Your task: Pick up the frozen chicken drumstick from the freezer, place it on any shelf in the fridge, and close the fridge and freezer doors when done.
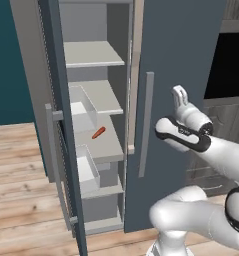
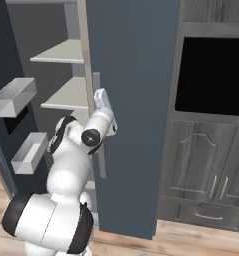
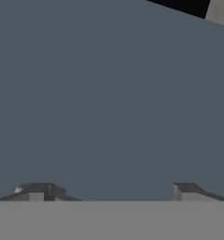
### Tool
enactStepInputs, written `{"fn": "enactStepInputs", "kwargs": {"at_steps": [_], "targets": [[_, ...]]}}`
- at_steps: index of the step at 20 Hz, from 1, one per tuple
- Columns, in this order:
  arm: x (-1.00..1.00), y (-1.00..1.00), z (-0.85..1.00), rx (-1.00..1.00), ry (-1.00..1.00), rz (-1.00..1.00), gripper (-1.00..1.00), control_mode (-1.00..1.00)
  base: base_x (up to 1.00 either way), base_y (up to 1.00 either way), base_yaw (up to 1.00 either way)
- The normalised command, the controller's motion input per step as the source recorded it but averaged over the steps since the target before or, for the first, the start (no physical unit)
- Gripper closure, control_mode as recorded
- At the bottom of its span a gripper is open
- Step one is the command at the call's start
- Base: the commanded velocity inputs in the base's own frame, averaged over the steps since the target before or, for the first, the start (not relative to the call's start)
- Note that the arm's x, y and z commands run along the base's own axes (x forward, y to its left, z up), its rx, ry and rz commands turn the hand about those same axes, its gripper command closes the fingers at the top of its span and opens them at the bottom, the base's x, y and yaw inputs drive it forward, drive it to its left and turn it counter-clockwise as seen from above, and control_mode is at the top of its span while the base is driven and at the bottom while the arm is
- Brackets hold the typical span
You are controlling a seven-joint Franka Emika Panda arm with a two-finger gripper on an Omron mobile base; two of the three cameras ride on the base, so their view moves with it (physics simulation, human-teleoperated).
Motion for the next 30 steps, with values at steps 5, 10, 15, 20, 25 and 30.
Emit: {"fn": "enactStepInputs", "kwargs": {"at_steps": [5, 10, 15, 20, 25, 30], "targets": [[-0.15, 0.00, 1.00, -0.10, 0.14, -0.01, -1.00, -1.00, 0.00, 0.00, 0.00], [-0.35, 0.04, 0.93, -0.17, 0.28, 0.00, -1.00, -1.00, 0.00, 0.00, 0.00], [-0.58, 0.46, 0.34, -0.33, 0.47, 0.02, -1.00, -1.00, 0.00, 0.00, 0.00], [-0.96, 0.73, 0.03, -0.35, 0.28, 0.03, -1.00, -1.00, 0.00, 0.00, 0.00], [-1.00, 0.98, -0.02, -0.35, 0.03, 0.09, -1.00, -1.00, 0.00, 0.00, 0.00], [-0.97, 0.68, -0.10, -0.24, -0.10, 0.26, -1.00, -1.00, 0.00, 0.00, 0.00]]}}
